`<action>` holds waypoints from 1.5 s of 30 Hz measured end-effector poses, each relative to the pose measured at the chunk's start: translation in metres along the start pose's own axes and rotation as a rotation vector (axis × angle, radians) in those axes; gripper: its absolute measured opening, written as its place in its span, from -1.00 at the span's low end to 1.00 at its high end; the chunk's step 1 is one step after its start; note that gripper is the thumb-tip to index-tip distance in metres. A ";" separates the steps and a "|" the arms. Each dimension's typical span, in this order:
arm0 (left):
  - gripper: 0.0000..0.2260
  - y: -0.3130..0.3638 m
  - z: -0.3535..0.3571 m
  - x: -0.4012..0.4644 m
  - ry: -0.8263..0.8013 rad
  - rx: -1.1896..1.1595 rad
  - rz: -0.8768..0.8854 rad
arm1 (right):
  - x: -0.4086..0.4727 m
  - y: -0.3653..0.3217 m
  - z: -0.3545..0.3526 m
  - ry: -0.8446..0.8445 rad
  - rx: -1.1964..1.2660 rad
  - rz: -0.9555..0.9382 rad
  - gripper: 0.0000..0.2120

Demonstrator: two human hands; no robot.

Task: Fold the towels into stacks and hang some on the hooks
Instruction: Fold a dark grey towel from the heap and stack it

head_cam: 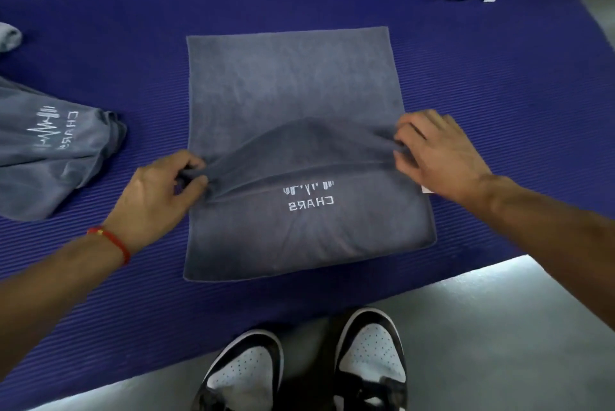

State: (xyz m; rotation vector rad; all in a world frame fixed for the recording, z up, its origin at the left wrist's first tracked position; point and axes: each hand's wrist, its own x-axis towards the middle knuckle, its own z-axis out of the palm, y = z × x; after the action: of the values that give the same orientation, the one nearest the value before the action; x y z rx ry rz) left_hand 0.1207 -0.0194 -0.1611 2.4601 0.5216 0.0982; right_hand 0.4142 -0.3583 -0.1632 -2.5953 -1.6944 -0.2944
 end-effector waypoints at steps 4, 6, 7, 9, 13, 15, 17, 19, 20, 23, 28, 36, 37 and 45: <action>-0.95 0.009 0.012 -0.068 -0.082 -0.040 0.108 | -0.070 -0.007 -0.015 -0.047 0.002 -0.284 -0.78; -0.82 -0.003 0.024 -0.089 -0.163 0.039 0.187 | -0.099 -0.005 -0.013 -0.148 0.029 -0.341 -0.76; -0.78 -0.011 0.030 -0.096 -0.192 0.090 0.216 | -0.110 -0.005 -0.011 -0.199 0.045 -0.341 -0.75; -0.72 -0.021 0.035 -0.102 -0.237 0.176 0.255 | -0.121 -0.006 -0.007 -0.287 0.074 -0.303 -0.64; -0.63 -0.031 0.040 -0.105 -0.232 0.354 0.393 | -0.115 -0.007 -0.003 -0.365 0.079 -0.265 -0.51; -0.69 -0.035 0.041 -0.103 -0.164 0.388 0.449 | -0.111 -0.008 0.001 -0.377 0.063 -0.270 -0.56; -0.74 -0.035 0.040 -0.100 -0.119 0.350 0.437 | -0.108 -0.009 0.004 -0.362 0.097 -0.250 -0.62; -0.81 -0.029 0.038 -0.098 -0.061 0.202 0.326 | -0.104 -0.010 0.006 -0.287 0.221 -0.155 -0.72; -0.88 -0.020 0.034 -0.096 -0.012 0.092 0.228 | -0.099 -0.012 0.004 -0.228 0.303 -0.062 -0.76; -0.83 -0.006 0.020 -0.079 0.115 -0.292 -0.135 | -0.076 -0.020 -0.003 -0.076 0.605 0.495 -0.86; -0.95 -0.009 0.006 -0.001 0.299 -0.512 -0.326 | -0.018 -0.012 -0.001 0.052 0.998 1.013 -0.89; -0.87 -0.015 0.022 -0.005 0.246 -0.298 -0.284 | -0.029 -0.004 0.003 -0.157 0.750 0.788 -0.81; -0.91 -0.017 0.026 -0.019 0.230 -0.293 -0.296 | -0.039 -0.006 0.002 -0.197 0.726 0.762 -0.81; -0.94 0.011 0.025 -0.098 0.181 -0.253 -0.324 | -0.090 -0.033 -0.025 -0.343 0.766 0.721 -0.68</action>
State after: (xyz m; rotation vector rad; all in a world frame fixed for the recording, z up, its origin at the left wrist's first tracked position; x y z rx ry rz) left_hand 0.0389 -0.0798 -0.1692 2.1039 0.9208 0.2402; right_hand 0.3460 -0.4295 -0.1572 -2.4549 -0.5802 0.6992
